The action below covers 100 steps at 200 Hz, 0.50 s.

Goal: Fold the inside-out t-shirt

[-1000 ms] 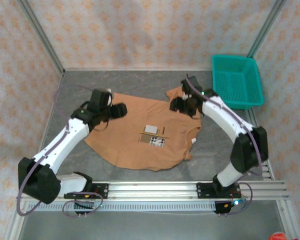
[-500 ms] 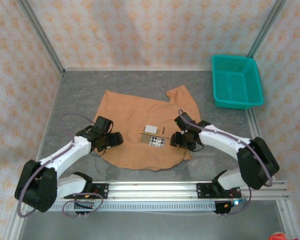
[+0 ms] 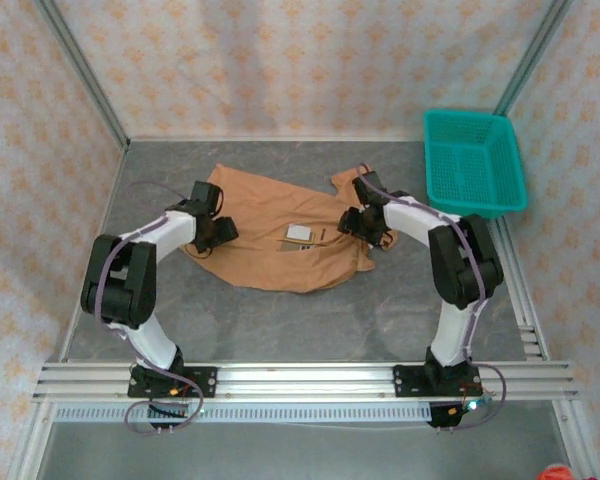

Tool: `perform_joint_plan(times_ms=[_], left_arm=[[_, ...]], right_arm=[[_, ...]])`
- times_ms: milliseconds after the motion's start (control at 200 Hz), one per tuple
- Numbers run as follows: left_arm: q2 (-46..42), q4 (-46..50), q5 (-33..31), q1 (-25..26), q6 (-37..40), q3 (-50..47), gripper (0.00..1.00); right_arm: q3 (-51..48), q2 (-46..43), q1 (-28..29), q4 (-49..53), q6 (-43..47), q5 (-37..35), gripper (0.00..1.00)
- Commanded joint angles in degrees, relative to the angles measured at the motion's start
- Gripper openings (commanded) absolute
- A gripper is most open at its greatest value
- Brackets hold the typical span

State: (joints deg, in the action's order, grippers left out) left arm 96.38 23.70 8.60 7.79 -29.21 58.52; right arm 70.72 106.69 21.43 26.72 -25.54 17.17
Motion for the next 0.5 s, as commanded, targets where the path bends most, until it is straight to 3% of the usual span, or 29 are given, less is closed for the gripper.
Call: perform_joint_plan(times_ms=[0,85,255,310,495], left_arm=[[-8.7,9.0,-9.2,5.8,3.7,2.2,0.66],[-15.6,10.3,-11.4,12.6,2.6,-0.2,0.67],[-24.2,-1.1,-0.1,20.7,-2.9,-13.2,0.68],[-25.0,-4.5,1.8,22.6,-3.9,-16.3,0.69],[-21.9,-11.0,3.5,28.3,-5.6,-17.8,0.74]], right_arm=[[-2.8,-8.6,1.0,8.0,3.8,-2.9,0.57],[-9.1,-14.9,2.2,9.0,3.8,-4.1,0.55],[-20.4,-22.8,3.6,5.1,0.3,-0.9,0.40],[-22.3,-23.6,3.7,2.9,-0.6,-0.6,0.35],[-21.7,-20.2,3.7,-1.1,-1.3,0.5,0.36]])
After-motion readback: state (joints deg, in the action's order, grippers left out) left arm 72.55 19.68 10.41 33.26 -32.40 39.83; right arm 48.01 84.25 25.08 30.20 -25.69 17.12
